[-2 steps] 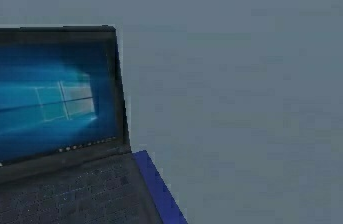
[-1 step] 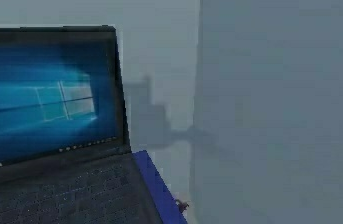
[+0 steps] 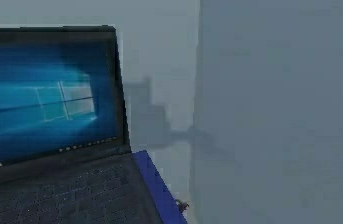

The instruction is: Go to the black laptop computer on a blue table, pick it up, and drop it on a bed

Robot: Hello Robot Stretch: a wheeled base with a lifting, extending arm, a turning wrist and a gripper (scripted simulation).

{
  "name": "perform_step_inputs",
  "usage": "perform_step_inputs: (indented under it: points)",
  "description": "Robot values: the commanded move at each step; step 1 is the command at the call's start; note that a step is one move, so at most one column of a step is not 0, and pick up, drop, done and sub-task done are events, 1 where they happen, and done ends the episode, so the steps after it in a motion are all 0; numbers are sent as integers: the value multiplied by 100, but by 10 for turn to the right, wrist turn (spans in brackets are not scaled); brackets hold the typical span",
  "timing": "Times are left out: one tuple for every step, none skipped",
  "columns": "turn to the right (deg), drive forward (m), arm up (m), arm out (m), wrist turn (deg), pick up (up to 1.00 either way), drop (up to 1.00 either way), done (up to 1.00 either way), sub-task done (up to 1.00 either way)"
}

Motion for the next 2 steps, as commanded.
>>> perform_step_inputs:
  points:
    - [-450,0,0,0,0,0,0,0,0]
    - [-450,0,0,0,0,0,0,0,0]
